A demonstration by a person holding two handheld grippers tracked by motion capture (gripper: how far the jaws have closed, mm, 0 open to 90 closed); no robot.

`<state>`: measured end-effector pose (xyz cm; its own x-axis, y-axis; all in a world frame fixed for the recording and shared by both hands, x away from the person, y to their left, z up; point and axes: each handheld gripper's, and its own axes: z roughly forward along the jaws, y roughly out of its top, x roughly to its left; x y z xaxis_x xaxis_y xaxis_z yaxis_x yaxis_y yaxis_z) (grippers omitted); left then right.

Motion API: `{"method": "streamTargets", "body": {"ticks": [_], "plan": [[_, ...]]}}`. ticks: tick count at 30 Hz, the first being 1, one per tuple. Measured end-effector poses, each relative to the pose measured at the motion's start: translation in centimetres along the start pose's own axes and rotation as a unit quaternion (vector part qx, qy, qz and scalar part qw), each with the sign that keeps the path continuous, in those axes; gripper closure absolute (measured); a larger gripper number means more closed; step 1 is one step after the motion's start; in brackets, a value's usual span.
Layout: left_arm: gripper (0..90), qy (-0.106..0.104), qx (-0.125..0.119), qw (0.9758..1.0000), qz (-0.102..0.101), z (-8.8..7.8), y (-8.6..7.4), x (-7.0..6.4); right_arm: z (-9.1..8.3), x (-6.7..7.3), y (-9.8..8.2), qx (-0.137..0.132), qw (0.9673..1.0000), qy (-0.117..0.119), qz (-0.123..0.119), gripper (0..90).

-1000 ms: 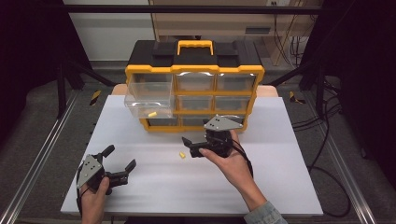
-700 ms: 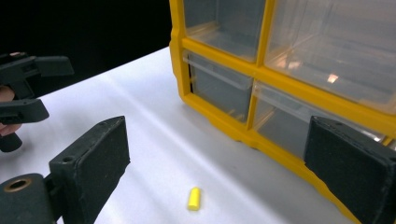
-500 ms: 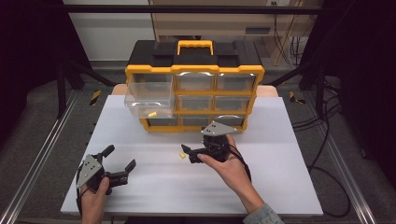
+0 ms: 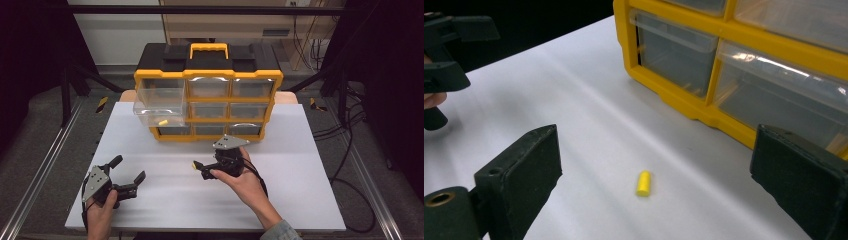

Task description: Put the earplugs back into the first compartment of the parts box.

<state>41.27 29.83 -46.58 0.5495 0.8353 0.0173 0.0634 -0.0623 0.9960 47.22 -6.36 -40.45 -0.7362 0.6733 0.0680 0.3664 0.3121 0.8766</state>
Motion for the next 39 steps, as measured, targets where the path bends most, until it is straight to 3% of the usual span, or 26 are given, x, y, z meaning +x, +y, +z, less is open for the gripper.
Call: {"method": "streamTargets", "body": {"ticks": [12, 15, 24, 39], "plan": [[0.6, -0.001, -0.003, 1.0, -0.001, 0.0, 0.0, 0.0, 1.8, 0.4, -1.3, 0.041, 0.9991, 0.002, 0.007, 6.4], [0.6, -0.001, -0.004, 1.0, -0.001, 0.0, 0.0, 0.0, 2.7, 0.6, -1.6, 0.066, 0.9978, 0.002, 0.004, 7.2], [0.6, -0.001, -0.004, 1.0, 0.002, 0.0, 0.1, -0.1, 4.3, 0.6, -2.0, 0.1, 0.9948, -0.001, 0.018, 10.6], [0.7, -0.002, -0.003, 1.0, 0.002, 0.0, 0.1, -0.1, 5.7, 0.6, -2.1, 0.112, 0.9933, -0.007, 0.027, 19.5]]}}
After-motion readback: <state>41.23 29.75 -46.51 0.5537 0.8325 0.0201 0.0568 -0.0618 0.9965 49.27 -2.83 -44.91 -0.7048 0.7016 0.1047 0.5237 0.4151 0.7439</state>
